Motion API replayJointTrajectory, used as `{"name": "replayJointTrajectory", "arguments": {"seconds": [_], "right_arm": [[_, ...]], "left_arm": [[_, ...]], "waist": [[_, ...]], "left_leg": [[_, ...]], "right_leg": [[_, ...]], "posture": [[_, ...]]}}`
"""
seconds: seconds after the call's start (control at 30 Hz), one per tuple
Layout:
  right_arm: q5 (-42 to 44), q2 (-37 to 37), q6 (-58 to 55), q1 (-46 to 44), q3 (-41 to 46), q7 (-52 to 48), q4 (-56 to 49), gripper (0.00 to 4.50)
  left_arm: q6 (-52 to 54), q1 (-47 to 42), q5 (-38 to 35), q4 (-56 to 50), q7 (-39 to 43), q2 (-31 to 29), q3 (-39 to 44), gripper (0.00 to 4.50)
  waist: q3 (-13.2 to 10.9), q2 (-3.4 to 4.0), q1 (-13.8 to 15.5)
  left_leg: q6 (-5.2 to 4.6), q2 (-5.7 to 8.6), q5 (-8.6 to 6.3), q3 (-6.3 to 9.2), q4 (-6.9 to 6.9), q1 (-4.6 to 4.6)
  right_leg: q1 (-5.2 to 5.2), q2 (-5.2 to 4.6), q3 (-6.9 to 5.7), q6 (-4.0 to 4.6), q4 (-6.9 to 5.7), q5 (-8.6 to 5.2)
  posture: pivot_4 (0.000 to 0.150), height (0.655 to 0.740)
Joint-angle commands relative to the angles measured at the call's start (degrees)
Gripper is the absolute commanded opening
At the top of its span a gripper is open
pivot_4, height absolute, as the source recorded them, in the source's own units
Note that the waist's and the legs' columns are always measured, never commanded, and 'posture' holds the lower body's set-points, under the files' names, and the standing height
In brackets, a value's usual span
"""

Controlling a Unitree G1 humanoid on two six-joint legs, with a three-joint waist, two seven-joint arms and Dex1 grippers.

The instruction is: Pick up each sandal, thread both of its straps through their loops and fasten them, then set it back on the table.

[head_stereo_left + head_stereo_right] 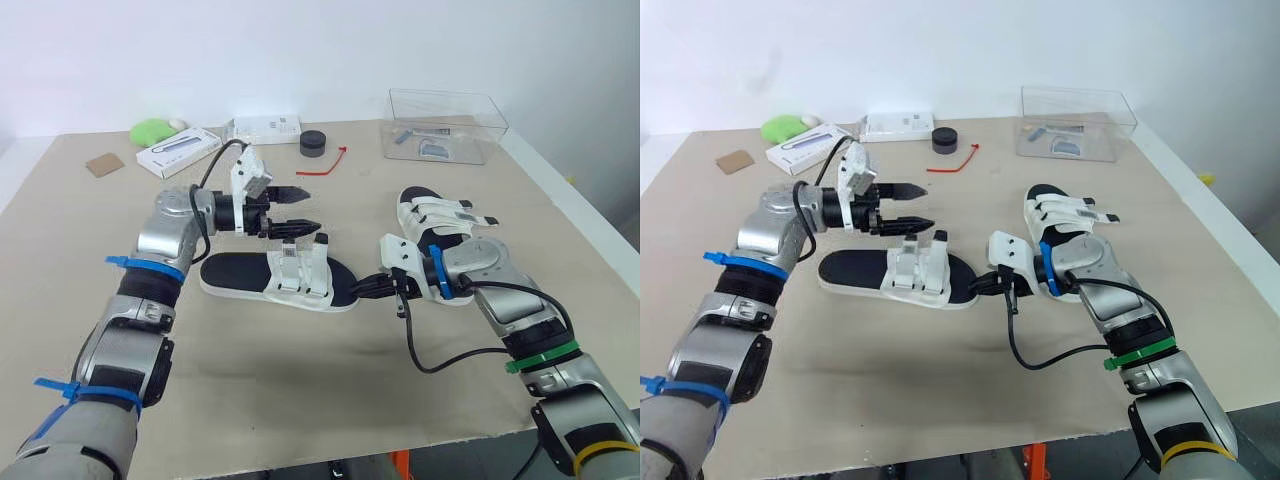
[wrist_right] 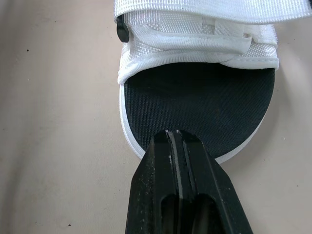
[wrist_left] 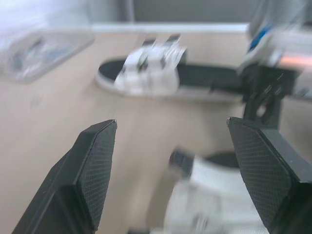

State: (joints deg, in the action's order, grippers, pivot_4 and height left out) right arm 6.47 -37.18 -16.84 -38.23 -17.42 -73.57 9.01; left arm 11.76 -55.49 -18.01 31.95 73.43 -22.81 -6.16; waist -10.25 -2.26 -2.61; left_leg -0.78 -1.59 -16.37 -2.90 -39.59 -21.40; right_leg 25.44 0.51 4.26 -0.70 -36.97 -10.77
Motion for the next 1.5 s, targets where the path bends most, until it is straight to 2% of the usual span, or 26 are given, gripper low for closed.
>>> {"name": "replayJointTrajectory", "arguments": {"seconds": [0.03,0.13,0.33,0.47,0.67,0.77,0.83,0.9,1.0,1.07,1.23,1.27,1.3,1.33,1.5], "right_arm": [[-0.3,-0.2,0.0,-0.2,0.4,0.1,-0.6,0.00],[-0.2,-0.3,-0.1,0.1,0.5,0.2,-0.9,0.00],[-0.2,-0.7,-0.3,0.5,0.7,0.4,-1.3,0.00],[-0.2,-0.6,-0.4,0.5,0.8,0.7,-1.4,0.00],[-0.2,-0.5,-0.4,0.6,0.9,1.0,-1.5,0.00],[-0.1,-0.5,-0.5,0.5,1.0,1.3,-1.4,0.00],[-0.1,-0.4,-0.4,0.6,1.0,1.4,-1.3,0.00],[0.0,-0.4,-0.3,0.8,1.1,1.5,-1.4,0.00],[0.7,-0.8,0.0,1.6,2.6,2.5,-2.3,0.00],[1.7,-0.8,-0.3,2.3,4.6,3.9,-3.8,0.00],[8.3,-1.2,-4.1,3.9,13.1,7.3,-9.2,0.00],[9.8,-1.1,-4.6,4.2,14.9,7.9,-10.2,0.50],[12.2,-1.1,-6.4,4.5,17.0,8.2,-11.5,0.65],[14.5,-1.0,-7.5,4.9,18.7,8.2,-12.8,0.98],[23.5,0.5,-11.2,7.0,24.4,9.4,-17.5,3.44]], "left_arm": [[0.1,0.9,0.6,-1.2,2.3,1.5,-1.8,3.73],[-0.7,0.5,2.9,2.9,2.4,2.8,-3.6,2.86],[-2.0,-4.9,9.3,16.4,1.0,4.1,-6.0,0.05],[-3.7,-8.5,12.4,23.8,1.0,5.0,-6.4,0.05],[-7.2,-11.0,15.2,29.3,0.4,5.7,-6.3,0.05],[-10.0,-12.1,17.5,31.9,-3.8,5.4,-6.1,0.05],[-12.6,-13.1,18.7,33.5,-9.4,5.1,-5.2,0.05],[-14.7,-14.3,17.6,34.5,-13.7,4.8,-2.5,0.05],[-17.4,-15.1,13.1,31.6,-13.3,3.0,3.3,0.05],[-19.7,-13.8,14.1,29.2,-15.0,0.9,4.1,0.05],[-23.6,-2.9,11.1,15.2,-10.8,-5.1,6.5,0.05],[-23.5,-0.4,10.1,11.9,-10.2,-5.8,7.0,0.44],[-22.9,2.3,8.6,8.7,-8.8,-6.4,7.6,0.56],[-22.0,4.8,7.3,6.0,-7.4,-7.0,8.0,0.89],[-27.3,14.0,7.8,-0.2,-0.2,-10.0,5.2,3.33]], "waist": [[0.0,0.00,0.0],[0.0,0.00,0.0],[0.0,0.00,0.0],[0.0,-0.01,0.0],[0.0,-0.01,0.0],[0.0,-0.01,0.0],[0.0,-0.01,0.0],[0.0,-0.01,0.0],[0.0,-0.01,0.0],[0.0,-0.01,0.0],[0.0,0.00,-0.1],[0.0,0.00,0.0],[0.0,0.00,0.0],[0.0,0.00,0.1],[0.0,-0.01,0.1]], "left_leg": [[0.00,0.00,0.00,-0.01,0.00,0.01],[0.01,0.01,0.00,0.00,-0.01,0.00],[0.01,0.02,0.00,0.03,-0.01,-0.01],[0.00,0.05,0.00,0.00,-0.01,-0.01],[-0.01,0.05,-0.01,0.02,-0.01,-0.01],[-0.01,0.05,0.00,0.00,-0.01,0.00],[-0.01,0.05,0.00,0.01,-0.01,0.00],[-0.01,0.05,0.00,0.01,-0.01,0.00],[-0.01,0.03,0.00,0.01,-0.01,-0.03],[-0.01,0.02,0.00,0.01,0.00,-0.08],[0.06,0.00,-0.04,0.02,0.12,0.00],[0.07,-0.03,-0.05,0.02,0.13,-0.01],[0.10,-0.05,-0.06,0.02,0.12,-0.02],[0.11,-0.05,-0.06,0.01,0.12,-0.07],[0.11,0.01,-0.06,0.01,0.08,-0.20]], "right_leg": [[0.00,0.00,0.00,0.00,-0.01,0.00],[0.00,0.00,0.00,0.00,-0.01,0.00],[0.00,0.02,-0.01,0.00,-0.01,0.00],[0.00,0.00,0.01,-0.01,0.01,0.00],[0.00,0.01,0.01,-0.03,0.00,-0.01],[0.00,0.00,0.02,-0.03,0.00,0.00],[0.00,0.00,0.02,-0.03,-0.01,0.00],[0.00,0.00,0.03,-0.04,-0.01,0.01],[0.01,0.00,0.02,-0.05,0.00,0.02],[0.05,0.00,0.01,-0.05,0.00,0.02],[0.13,-0.04,0.19,0.22,-0.05,0.18],[0.15,-0.04,0.18,0.23,-0.05,0.18],[0.15,-0.05,0.16,0.23,-0.05,0.18],[0.16,-0.08,0.11,0.24,-0.03,0.19],[0.19,-0.28,0.03,0.21,-0.02,0.16]], "posture": [[0.150,0.7400],[0.150,0.7400],[0.150,0.7400],[0.150,0.7400],[0.150,0.7400],[0.150,0.7400],[0.150,0.7400],[0.150,0.7400],[0.150,0.7400],[0.150,0.7400],[0.150,0.7400],[0.150,0.7400],[0.150,0.7400],[0.150,0.7400],[0.150,0.7400]]}}
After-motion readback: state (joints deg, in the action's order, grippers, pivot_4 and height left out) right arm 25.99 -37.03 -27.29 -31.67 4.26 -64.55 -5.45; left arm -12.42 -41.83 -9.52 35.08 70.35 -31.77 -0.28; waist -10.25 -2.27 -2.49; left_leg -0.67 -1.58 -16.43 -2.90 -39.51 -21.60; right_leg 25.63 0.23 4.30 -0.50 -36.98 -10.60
